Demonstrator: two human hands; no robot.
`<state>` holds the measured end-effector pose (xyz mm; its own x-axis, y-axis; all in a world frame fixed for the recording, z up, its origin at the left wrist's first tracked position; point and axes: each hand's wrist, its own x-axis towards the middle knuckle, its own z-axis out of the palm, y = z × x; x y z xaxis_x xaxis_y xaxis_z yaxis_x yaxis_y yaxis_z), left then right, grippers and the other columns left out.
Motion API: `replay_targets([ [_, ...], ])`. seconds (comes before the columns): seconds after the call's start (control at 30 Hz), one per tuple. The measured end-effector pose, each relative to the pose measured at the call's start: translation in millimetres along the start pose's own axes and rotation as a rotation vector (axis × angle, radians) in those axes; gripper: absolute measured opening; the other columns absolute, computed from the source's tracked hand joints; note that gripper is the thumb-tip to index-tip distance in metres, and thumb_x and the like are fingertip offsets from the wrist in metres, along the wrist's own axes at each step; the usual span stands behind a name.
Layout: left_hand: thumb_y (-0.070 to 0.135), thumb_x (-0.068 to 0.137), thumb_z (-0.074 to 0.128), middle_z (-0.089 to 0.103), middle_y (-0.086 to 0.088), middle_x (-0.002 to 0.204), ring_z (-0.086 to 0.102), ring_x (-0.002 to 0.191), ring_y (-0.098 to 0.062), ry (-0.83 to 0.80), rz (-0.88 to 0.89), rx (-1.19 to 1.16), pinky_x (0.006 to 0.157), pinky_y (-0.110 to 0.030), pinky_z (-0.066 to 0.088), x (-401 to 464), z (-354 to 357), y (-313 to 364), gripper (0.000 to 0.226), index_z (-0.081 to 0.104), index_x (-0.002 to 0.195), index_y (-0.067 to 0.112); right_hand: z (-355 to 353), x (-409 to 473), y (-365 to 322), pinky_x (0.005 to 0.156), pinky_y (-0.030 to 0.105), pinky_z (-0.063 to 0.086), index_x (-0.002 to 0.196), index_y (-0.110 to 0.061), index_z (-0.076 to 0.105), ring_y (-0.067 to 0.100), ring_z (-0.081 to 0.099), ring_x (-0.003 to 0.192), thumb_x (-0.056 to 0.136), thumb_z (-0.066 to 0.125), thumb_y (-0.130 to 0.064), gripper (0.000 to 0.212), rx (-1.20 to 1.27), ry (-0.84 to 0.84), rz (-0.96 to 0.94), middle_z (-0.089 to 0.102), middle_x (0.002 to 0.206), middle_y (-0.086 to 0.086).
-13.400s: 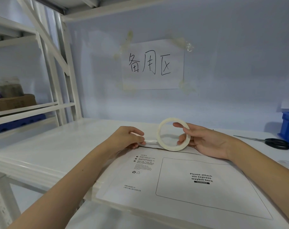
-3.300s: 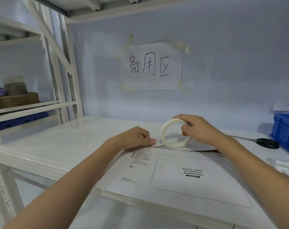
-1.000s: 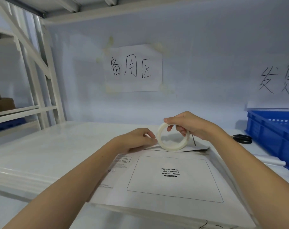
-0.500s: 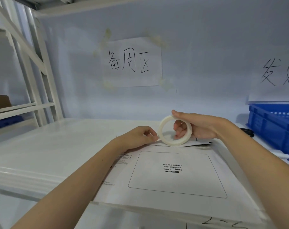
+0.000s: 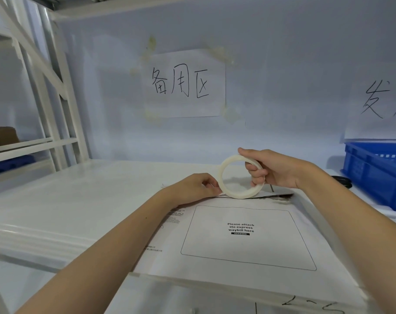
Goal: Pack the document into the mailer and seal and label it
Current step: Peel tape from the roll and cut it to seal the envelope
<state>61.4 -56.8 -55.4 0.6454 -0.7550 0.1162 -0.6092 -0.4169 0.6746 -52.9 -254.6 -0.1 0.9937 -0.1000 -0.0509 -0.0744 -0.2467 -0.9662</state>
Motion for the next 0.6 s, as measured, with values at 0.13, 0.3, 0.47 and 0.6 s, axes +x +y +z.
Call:
replay_targets([
  [0.13,0.043,0.09,0.066,0.052,0.008,0.093,0.048,0.076,-0.001,0.009,0.026,0.098,0.069,-0.018,0.037,4,2,-2,0.016,0.057,0.091,0.03,1,-2,-2,0.065,0.029,0.041,0.063,-0.016,0.044,0.018,0.024,0.051,0.091,0.059,-0.05,0.046,-0.065,0.028,0.012,0.026,0.049,-0.004],
  [0.3,0.039,0.092,0.065,0.051,0.004,0.107,0.05,0.087,-0.001,-0.002,0.018,0.161,0.075,-0.018,0.037,5,3,-2,0.032,0.06,0.118,0.022,-3,-7,-5,0.058,0.025,0.037,0.069,-0.018,0.044,0.015,0.023,0.049,0.092,0.061,-0.046,0.04,-0.106,0.083,0.012,0.03,0.049,-0.007],
  [0.47,0.04,0.092,0.064,0.049,0.005,0.109,0.051,0.099,-0.01,-0.02,-0.012,0.147,0.086,-0.023,0.036,5,2,-2,0.033,0.058,0.122,0.026,-13,-11,-6,0.056,0.026,0.034,0.067,-0.017,0.043,0.015,0.022,0.048,0.091,0.063,-0.043,0.04,-0.156,0.108,0.014,0.029,0.051,-0.006],
  [0.6,0.041,0.093,0.063,0.049,0.005,0.111,0.05,0.096,-0.006,-0.029,0.004,0.157,0.087,-0.024,0.036,6,1,-5,0.034,0.058,0.123,0.027,-24,-16,-7,0.053,0.028,0.039,0.069,-0.015,0.046,0.017,0.024,0.047,0.089,0.065,-0.045,0.041,-0.251,0.138,0.032,0.032,0.05,-0.005],
])
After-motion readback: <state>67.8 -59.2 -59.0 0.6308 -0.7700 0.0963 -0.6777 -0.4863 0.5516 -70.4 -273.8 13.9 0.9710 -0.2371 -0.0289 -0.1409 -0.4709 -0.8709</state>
